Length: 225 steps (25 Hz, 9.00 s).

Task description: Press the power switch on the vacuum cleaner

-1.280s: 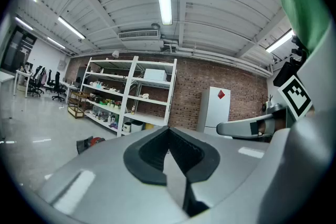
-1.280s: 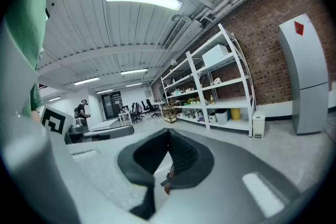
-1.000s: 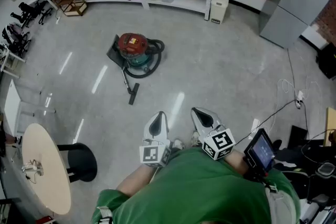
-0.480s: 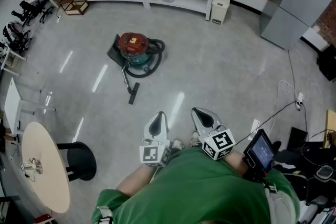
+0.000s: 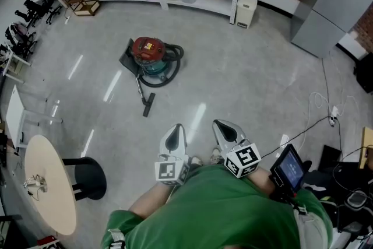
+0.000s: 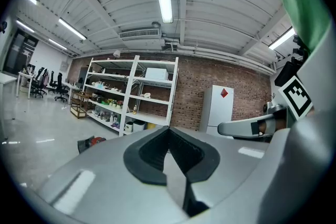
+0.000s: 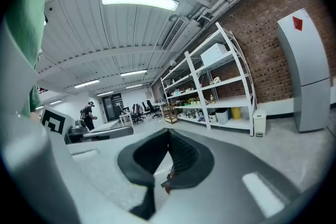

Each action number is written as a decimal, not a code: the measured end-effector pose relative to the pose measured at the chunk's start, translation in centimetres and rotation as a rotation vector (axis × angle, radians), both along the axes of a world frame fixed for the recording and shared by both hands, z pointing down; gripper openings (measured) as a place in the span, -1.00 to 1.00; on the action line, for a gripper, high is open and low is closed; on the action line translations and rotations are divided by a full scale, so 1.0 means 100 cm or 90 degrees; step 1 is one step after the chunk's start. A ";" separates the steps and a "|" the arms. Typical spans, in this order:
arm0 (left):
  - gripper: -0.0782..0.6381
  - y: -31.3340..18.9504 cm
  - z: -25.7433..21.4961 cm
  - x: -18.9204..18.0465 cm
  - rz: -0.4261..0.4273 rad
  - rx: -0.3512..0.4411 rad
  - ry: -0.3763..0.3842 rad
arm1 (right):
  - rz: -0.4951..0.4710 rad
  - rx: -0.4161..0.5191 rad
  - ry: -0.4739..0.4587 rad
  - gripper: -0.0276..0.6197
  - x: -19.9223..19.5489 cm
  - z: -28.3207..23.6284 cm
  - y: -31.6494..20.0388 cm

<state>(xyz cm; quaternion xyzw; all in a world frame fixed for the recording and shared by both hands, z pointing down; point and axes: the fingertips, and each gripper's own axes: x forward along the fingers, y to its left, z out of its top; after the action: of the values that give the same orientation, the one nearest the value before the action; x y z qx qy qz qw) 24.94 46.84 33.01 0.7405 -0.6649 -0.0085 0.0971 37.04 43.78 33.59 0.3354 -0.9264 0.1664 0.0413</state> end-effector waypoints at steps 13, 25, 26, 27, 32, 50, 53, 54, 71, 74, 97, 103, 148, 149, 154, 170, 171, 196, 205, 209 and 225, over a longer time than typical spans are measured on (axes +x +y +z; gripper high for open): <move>-0.76 -0.021 0.005 0.024 -0.019 0.015 -0.019 | -0.005 -0.004 -0.007 -0.91 0.031 0.012 -0.023; -0.76 -0.036 0.018 0.023 -0.007 0.013 -0.018 | 0.013 -0.006 -0.011 -0.91 0.036 0.015 -0.036; -0.76 -0.039 0.019 0.023 -0.003 0.012 -0.018 | 0.016 -0.005 -0.011 -0.91 0.036 0.015 -0.039; -0.76 -0.040 0.018 0.022 -0.001 0.014 -0.019 | 0.018 -0.006 -0.010 -0.91 0.035 0.014 -0.040; -0.76 -0.065 0.006 0.013 0.002 0.021 -0.017 | 0.025 -0.002 -0.004 -0.91 0.028 0.009 -0.062; -0.76 -0.226 0.015 -0.062 0.031 0.033 0.036 | 0.073 0.020 0.028 -0.91 -0.047 0.006 -0.216; -0.76 -0.230 0.015 -0.073 0.023 0.038 0.041 | 0.064 0.026 0.036 -0.91 -0.058 0.002 -0.224; -0.76 -0.231 0.015 -0.076 0.019 0.038 0.043 | 0.062 0.027 0.038 -0.91 -0.061 0.001 -0.227; -0.76 -0.245 0.027 -0.124 -0.087 0.030 0.051 | -0.027 0.025 0.044 -0.91 -0.111 0.009 -0.268; -0.76 -0.258 0.028 -0.124 -0.112 0.022 0.040 | -0.051 0.017 0.036 -0.91 -0.112 0.012 -0.288; -0.76 -0.393 0.026 -0.072 -0.306 -0.005 -0.010 | -0.226 -0.012 0.001 -0.91 -0.080 0.026 -0.463; -0.76 -0.403 0.029 -0.083 -0.333 -0.020 -0.013 | -0.247 -0.024 0.003 -0.91 -0.095 0.033 -0.480; -0.77 -0.465 0.067 -0.348 -0.581 -0.034 0.052 | -0.485 0.018 0.064 -0.91 -0.410 0.048 -0.571; -0.77 -0.471 0.067 -0.353 -0.590 -0.036 0.052 | -0.493 0.018 0.064 -0.91 -0.416 0.047 -0.578; -0.77 -0.503 0.074 -0.375 -0.630 -0.055 0.018 | -0.528 0.012 0.064 -0.91 -0.446 0.052 -0.616; -0.77 -0.562 0.091 -0.417 -0.704 -0.120 0.021 | -0.595 -0.041 0.078 -0.91 -0.517 0.087 -0.693; -0.77 -0.562 0.095 -0.419 -0.705 -0.124 0.025 | -0.598 -0.042 0.082 -0.91 -0.521 0.091 -0.694; -0.76 -0.570 0.232 -0.478 -0.660 -0.243 0.133 | -0.614 -0.074 0.215 -0.91 -0.588 0.215 -0.695; -0.76 -0.572 0.300 -0.489 -0.649 -0.293 0.158 | -0.622 -0.092 0.253 -0.91 -0.595 0.272 -0.697; -0.76 -0.573 0.331 -0.490 -0.648 -0.317 0.174 | -0.632 -0.097 0.266 -0.91 -0.596 0.295 -0.696; -0.76 -0.586 0.469 -0.476 -0.599 -0.418 0.207 | -0.697 -0.102 0.335 -0.91 -0.583 0.407 -0.694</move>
<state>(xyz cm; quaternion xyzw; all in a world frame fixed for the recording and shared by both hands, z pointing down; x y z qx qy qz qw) -22.66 -11.78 79.92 0.2870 -0.8662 0.0421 0.4069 -21.28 -25.67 74.24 -0.1635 -0.9075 0.1021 0.3732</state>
